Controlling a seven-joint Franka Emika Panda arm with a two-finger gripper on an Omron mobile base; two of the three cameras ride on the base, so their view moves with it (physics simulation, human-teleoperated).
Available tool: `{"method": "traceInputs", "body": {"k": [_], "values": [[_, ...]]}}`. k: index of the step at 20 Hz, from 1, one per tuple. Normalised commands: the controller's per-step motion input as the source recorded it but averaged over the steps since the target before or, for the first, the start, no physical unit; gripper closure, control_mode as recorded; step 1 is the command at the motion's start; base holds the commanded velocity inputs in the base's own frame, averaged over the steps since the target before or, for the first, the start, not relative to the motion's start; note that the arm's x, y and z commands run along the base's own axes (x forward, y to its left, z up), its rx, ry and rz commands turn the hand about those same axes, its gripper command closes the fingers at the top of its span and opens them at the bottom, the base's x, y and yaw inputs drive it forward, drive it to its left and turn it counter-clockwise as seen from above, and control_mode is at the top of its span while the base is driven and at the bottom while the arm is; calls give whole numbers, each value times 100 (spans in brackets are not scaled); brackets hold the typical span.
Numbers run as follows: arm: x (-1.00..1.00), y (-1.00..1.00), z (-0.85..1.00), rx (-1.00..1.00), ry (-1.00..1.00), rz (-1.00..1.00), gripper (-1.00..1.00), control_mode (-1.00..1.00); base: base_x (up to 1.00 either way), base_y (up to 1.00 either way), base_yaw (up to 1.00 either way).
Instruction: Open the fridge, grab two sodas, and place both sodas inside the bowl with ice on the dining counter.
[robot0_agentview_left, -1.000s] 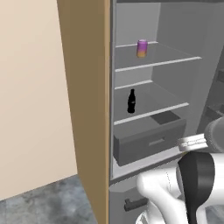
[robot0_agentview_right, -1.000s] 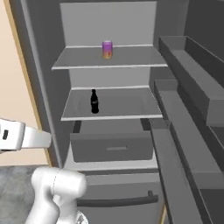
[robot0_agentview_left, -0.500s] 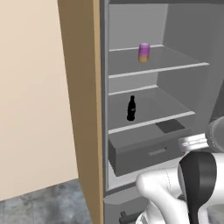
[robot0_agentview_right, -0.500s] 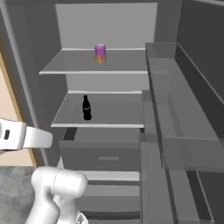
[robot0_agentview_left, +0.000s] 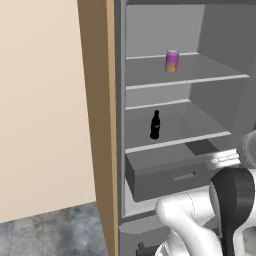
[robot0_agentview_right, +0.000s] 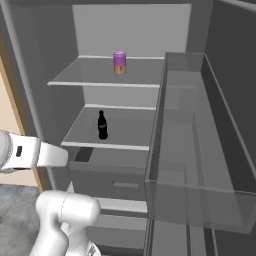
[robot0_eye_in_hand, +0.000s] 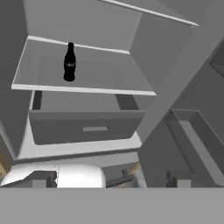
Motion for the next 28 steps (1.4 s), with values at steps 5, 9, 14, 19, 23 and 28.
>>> {"method": "traceInputs", "body": {"k": [5,9,14,19,23,28], "values": [[89,-32,-8,21,0,20,-100,-100,0,0,0],[87,6,-5,16,0,17,-100,-100,0,0,0],[61,20,-17,12,0,16,-100,-100,0,0,0],[46,18,-46,4,-2,17,-100,-100,0,0,0],[37,13,-50,0,-4,14,-100,-100,0,0,0],[21,0,-34,-4,2,6,-100,-100,0,0,0]]}}
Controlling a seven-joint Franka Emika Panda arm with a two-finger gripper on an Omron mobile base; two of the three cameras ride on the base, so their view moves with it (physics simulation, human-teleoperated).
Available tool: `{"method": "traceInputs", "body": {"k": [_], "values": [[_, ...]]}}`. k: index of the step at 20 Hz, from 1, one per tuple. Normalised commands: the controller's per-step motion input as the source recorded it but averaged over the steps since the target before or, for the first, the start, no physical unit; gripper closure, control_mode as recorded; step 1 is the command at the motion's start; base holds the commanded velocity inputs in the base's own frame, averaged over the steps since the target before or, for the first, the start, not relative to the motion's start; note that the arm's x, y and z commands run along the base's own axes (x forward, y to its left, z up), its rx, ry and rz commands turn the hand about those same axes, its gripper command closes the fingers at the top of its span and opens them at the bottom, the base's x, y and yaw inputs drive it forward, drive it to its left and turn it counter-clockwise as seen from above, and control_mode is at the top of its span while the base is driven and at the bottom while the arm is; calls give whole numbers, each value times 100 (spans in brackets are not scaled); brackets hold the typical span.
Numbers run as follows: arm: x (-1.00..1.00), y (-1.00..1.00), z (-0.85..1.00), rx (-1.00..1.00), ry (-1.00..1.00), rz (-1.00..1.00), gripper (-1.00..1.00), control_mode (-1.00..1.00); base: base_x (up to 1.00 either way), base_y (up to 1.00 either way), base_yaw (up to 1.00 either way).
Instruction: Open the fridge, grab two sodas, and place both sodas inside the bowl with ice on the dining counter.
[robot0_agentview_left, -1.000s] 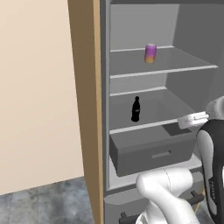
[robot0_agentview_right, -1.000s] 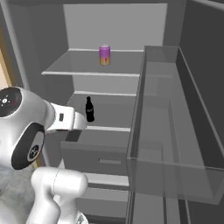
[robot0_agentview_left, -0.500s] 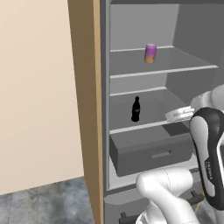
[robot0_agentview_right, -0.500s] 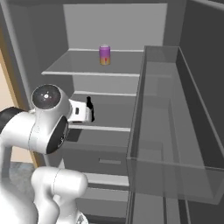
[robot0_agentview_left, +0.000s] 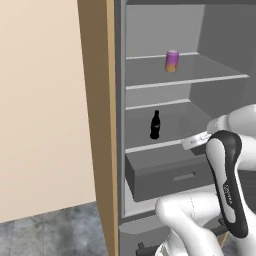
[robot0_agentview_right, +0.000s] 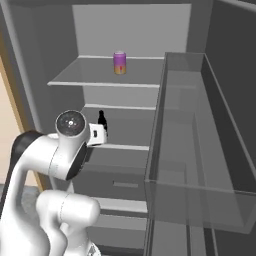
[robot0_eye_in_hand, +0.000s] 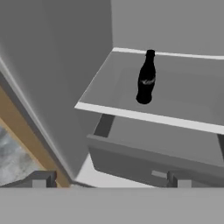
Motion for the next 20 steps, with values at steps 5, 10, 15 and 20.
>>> {"method": "traceInputs", "body": {"k": [5,10,15,20], "values": [[33,0,-22,-1,2,5,-100,-100,0,0,0],[40,0,-2,0,0,1,-100,-100,0,0,0],[39,-11,0,2,0,0,-100,-100,0,0,0],[33,-7,0,1,-1,0,-100,-100,0,0,0]]}}
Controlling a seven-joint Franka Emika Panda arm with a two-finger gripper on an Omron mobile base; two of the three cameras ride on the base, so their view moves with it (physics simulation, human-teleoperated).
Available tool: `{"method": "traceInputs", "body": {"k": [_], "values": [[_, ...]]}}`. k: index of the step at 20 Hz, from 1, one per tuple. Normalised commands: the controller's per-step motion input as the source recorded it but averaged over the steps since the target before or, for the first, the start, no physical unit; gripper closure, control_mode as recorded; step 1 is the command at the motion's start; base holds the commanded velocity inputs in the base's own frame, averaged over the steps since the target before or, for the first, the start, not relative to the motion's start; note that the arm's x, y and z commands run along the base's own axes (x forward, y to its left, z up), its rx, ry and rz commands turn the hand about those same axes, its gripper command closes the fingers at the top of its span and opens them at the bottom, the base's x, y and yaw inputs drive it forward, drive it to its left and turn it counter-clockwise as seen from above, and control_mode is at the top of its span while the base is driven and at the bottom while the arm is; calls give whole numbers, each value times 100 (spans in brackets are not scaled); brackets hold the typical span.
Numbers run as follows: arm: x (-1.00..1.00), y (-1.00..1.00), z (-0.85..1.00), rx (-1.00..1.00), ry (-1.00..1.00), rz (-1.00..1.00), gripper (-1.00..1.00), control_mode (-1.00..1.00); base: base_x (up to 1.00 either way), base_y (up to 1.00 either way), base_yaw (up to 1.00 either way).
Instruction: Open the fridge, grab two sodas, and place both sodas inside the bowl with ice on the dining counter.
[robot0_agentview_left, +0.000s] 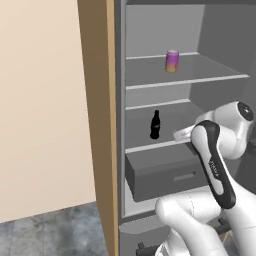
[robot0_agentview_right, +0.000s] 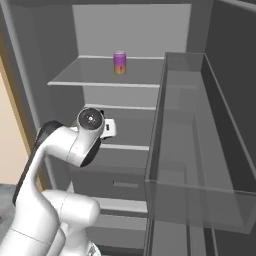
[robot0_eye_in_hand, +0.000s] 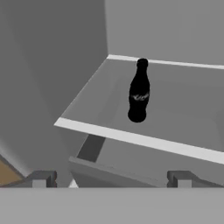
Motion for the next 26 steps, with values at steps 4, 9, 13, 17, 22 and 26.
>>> {"method": "traceInputs", "body": {"k": [4,9,13,17,22,26], "values": [[38,-10,1,3,-2,2,-100,-100,0,0,0],[38,0,0,0,0,0,-100,-100,0,0,0],[42,0,0,0,0,1,-100,-100,0,0,0],[41,0,0,0,0,1,-100,-100,0,0,0],[39,0,0,0,0,1,-100,-100,0,0,0],[43,0,0,0,0,1,-100,-100,0,0,0]]}}
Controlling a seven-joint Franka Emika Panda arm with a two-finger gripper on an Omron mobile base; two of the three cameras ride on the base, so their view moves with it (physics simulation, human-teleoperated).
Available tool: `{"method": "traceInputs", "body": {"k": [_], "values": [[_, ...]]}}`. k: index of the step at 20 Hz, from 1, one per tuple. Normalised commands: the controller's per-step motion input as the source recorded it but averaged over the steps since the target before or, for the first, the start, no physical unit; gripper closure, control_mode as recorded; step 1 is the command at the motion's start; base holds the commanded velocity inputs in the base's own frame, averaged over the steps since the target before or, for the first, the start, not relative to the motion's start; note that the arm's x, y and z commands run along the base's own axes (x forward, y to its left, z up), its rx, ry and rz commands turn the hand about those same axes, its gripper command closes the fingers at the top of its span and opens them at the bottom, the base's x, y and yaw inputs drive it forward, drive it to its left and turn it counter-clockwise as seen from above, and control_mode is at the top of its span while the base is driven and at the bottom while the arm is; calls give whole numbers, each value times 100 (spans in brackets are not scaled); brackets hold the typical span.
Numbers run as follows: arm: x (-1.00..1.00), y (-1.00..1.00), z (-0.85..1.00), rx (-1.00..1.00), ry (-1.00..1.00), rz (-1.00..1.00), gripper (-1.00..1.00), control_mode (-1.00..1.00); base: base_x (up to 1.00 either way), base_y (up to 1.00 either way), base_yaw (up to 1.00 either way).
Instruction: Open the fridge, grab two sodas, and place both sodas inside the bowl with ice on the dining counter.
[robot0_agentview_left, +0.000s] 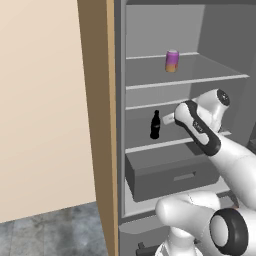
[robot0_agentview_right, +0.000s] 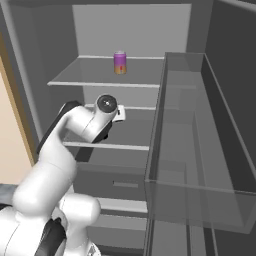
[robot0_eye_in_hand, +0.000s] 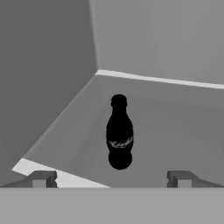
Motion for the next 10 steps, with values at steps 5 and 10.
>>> {"method": "traceInputs", "body": {"k": [5,10], "values": [[39,0,0,0,0,1,-100,-100,0,0,0],[28,6,-9,0,0,0,-100,-100,0,0,0]]}}
